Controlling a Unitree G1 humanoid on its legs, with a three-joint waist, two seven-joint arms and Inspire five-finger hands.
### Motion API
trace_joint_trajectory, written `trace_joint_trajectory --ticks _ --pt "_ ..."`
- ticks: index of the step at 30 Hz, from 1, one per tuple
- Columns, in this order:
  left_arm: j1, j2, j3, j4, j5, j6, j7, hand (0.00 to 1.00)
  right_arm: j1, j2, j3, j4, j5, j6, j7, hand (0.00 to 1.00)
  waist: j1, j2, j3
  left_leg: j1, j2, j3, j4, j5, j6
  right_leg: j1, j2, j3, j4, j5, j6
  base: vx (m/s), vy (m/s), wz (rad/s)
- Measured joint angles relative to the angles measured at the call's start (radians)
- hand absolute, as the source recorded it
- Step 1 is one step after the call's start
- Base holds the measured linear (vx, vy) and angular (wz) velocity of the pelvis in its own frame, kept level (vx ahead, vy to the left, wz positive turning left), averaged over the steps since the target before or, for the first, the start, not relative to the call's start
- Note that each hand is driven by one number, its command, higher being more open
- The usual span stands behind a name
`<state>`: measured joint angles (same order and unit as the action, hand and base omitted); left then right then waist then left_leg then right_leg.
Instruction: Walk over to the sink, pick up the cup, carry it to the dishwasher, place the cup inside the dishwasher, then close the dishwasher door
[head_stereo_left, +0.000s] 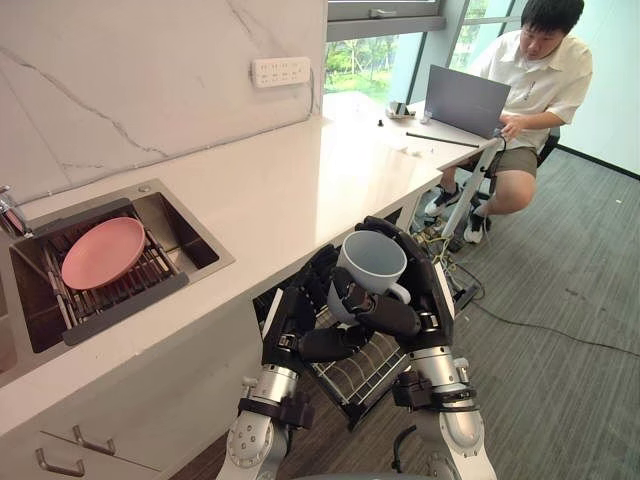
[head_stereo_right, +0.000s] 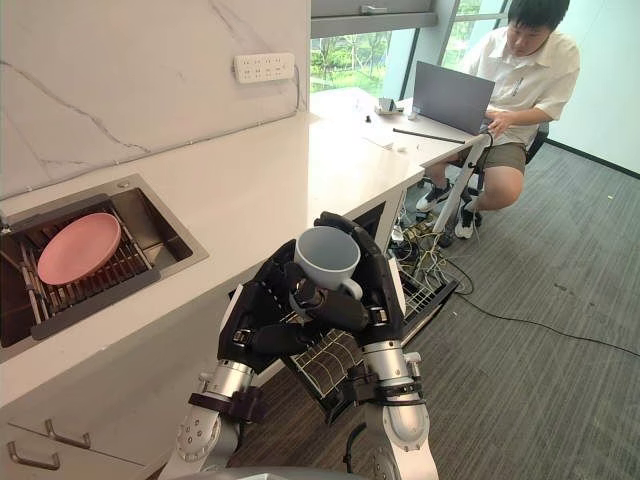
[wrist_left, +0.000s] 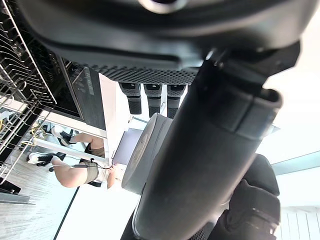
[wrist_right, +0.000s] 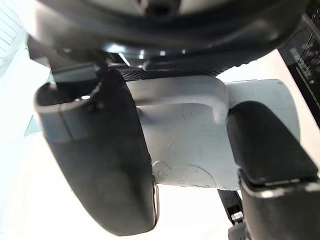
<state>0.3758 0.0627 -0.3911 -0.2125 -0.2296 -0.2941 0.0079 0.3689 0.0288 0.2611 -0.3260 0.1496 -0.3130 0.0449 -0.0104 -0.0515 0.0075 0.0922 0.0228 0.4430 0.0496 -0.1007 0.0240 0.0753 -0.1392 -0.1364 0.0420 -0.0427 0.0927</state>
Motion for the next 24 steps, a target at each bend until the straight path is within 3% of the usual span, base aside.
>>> trace_joint_trajectory --ticks 5,9,12,18,24 --pt "0.007 -0.019 0.061 -0.012 -0.002 -0.006 0.018 0.9 0.028 0.006 -0.05 0.0 -0.105 -0.043 -0.123 0.3 0.02 0.002 0.002 0.004 0.0 -0.008 -0.008 -0.001 -0.004 0.004 0.0 -0.009 0.005 -0.01 -0.001 0.01 -0.004 0.05" --pt "0.019 -0.069 0.215 -0.026 -0.036 -0.055 0.099 0.9 0.075 0.01 -0.119 0.0 -0.115 -0.086 -0.257 0.3 0.02 0.009 0.007 0.007 0.001 -0.008 -0.008 0.0 -0.006 0.007 0.0 -0.012 0.004 -0.013 -0.002 0.03 0.005 0.01" --pt "0.04 -0.066 0.215 -0.026 -0.064 -0.063 0.097 0.9 0.076 0.01 -0.137 -0.016 -0.112 -0.094 -0.281 0.3 0.021 0.011 0.008 0.008 0.001 -0.008 -0.009 -0.001 -0.008 0.007 0.0 -0.012 0.002 -0.013 -0.001 0.01 0.002 0.0" --pt "0.044 -0.057 0.178 -0.023 -0.088 -0.055 -0.046 0.9 0.076 -0.008 -0.128 -0.046 -0.07 -0.094 -0.123 0.3 0.022 0.011 0.008 0.009 0.002 -0.009 -0.009 -0.001 -0.008 0.009 0.0 -0.013 0.002 -0.013 -0.001 0.0 0.0 0.0" --pt "0.045 -0.011 0.168 0.018 -0.103 0.017 -0.16 0.9 0.075 -0.064 -0.151 -0.009 -0.027 -0.021 0.055 0.3 0.023 0.011 0.008 0.006 0.002 -0.015 -0.013 -0.001 -0.009 0.01 0.0 -0.018 0.001 -0.014 -0.002 -0.03 -0.004 0.02"
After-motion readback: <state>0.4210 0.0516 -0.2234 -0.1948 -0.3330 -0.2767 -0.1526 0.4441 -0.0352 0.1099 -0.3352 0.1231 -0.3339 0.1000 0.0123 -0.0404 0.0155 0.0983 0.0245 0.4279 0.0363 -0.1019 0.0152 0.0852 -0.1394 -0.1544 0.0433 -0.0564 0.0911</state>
